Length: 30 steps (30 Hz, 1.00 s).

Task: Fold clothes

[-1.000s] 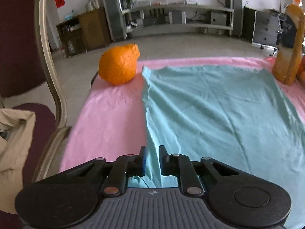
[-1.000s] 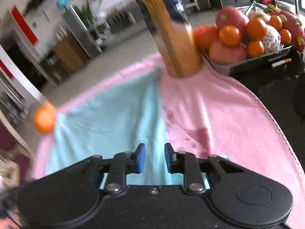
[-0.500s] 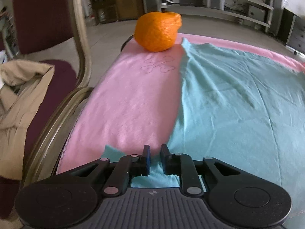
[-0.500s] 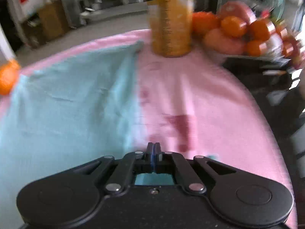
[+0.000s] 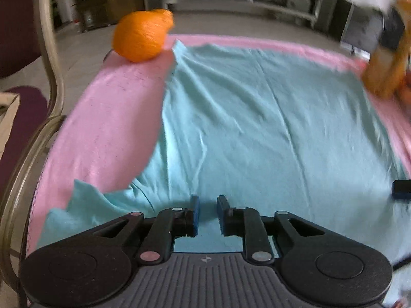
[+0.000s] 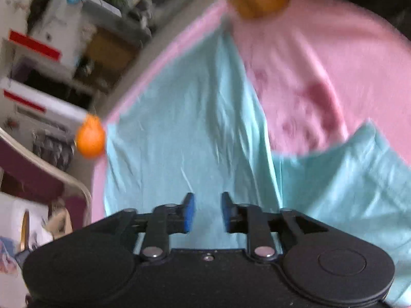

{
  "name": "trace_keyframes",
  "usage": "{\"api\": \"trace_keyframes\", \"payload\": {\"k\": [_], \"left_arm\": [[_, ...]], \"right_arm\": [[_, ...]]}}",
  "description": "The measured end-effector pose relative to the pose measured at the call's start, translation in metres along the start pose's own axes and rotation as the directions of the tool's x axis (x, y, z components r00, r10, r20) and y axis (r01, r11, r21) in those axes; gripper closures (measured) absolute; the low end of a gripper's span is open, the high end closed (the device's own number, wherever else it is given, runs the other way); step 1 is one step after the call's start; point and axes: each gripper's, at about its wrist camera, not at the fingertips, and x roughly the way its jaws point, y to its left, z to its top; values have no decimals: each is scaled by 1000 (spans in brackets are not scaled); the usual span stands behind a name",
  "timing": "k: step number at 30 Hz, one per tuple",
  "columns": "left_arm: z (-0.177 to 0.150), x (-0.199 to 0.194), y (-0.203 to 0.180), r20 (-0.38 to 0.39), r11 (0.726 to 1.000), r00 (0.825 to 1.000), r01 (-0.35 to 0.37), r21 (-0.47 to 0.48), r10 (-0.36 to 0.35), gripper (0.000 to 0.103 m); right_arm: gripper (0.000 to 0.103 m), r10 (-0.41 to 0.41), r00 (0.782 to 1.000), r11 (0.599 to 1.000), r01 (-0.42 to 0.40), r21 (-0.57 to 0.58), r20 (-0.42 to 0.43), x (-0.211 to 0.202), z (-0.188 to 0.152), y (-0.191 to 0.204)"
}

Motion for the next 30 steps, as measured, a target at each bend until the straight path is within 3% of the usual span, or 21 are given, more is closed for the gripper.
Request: {"api": "trace_keyframes", "payload": {"k": [2,5,6,7,9,12,15,20,25,30], "left_arm": [[-4,-4,5,-32,998,997,-63,11,63,75],[-15,-14,20,-85,984,981,-174,28,176,70],[-20,-18,26,-101,978,972,-208,35,210,70],[-26,-22,31,-126,970,961,-242,36,244,73],[-41,-36,42,-128,964,955,-266,20,266,78],[-65,-64,46,-108,981,975,-195,-10,193,76],[-89,-84,36,-93,993,989,-119,-14,118,75],[-114,-105,2,-65,999,997,52,0,-52,73],[-109,-94,-25,-48,996,997,65,67,-62,73],[-104,-73,-43,-59,993,997,58,105,-52,73]], "right_arm": [[93,-2,1000,999,3,52,-9,-4,5,-13],[97,-67,997,991,62,120,37,-29,4,-34],[89,-93,994,987,85,137,51,-38,2,-41],[89,-137,988,982,126,138,73,-49,-2,-45],[82,-227,967,968,212,132,112,-71,-12,-50],[80,-208,961,974,188,125,183,-107,-36,-53],[79,-91,967,990,63,124,238,-134,-65,-52],[78,27,976,996,-45,83,215,-129,-118,-33],[79,-31,985,996,44,-79,170,-95,-130,3],[79,-150,972,959,187,-213,180,-65,-127,32]]}}
